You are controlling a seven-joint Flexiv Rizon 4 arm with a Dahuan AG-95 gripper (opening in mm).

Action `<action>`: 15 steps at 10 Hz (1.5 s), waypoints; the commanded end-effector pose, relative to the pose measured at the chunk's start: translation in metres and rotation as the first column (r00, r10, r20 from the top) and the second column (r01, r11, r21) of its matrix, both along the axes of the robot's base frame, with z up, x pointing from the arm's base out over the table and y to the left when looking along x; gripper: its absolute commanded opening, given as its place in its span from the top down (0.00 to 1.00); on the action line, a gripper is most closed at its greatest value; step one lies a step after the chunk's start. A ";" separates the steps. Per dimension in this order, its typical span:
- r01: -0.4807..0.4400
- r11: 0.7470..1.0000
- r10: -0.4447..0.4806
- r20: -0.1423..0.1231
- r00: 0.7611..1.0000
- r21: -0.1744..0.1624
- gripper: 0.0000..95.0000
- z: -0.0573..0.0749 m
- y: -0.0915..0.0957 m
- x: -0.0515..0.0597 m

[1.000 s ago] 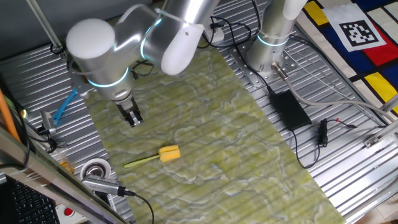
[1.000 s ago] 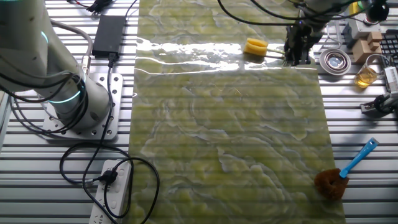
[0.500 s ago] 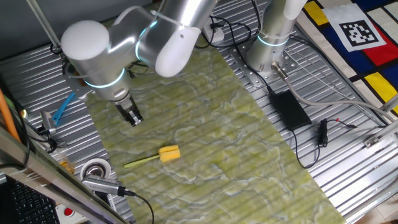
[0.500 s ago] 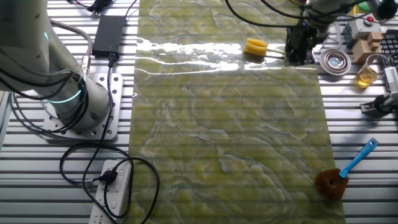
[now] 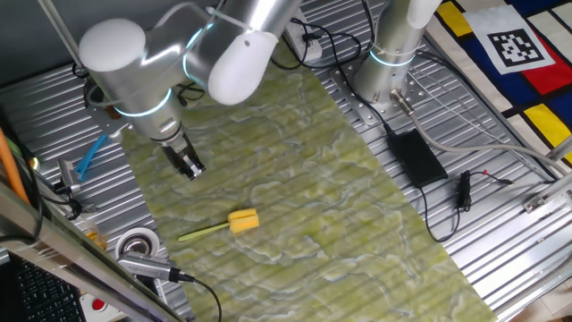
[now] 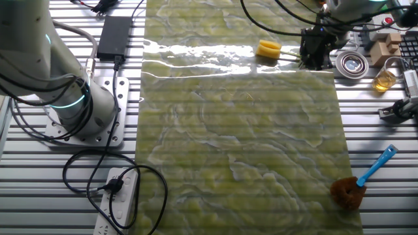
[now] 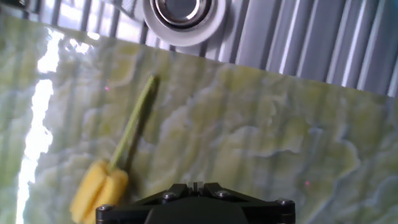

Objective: Scrub the table with a brush

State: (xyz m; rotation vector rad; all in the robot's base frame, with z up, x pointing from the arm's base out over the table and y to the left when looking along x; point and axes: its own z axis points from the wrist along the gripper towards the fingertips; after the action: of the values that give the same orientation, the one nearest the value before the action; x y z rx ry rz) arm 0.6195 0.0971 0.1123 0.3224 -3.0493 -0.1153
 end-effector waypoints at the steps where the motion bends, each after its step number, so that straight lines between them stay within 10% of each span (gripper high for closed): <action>1: 0.077 0.997 -0.077 0.008 0.997 -0.023 0.80 -0.011 0.019 0.009; 6: 0.146 0.989 -0.146 0.020 0.989 -0.024 0.80 -0.035 0.050 0.013; 10: -0.045 0.998 0.045 -0.010 0.999 -0.033 0.80 -0.035 0.050 0.013; 15: 0.063 0.997 -0.063 0.001 0.998 -0.048 0.80 -0.035 0.050 0.013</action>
State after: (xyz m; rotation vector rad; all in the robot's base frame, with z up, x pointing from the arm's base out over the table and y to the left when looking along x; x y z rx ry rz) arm 0.6324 0.1470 0.0774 0.3383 -3.0421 -0.0385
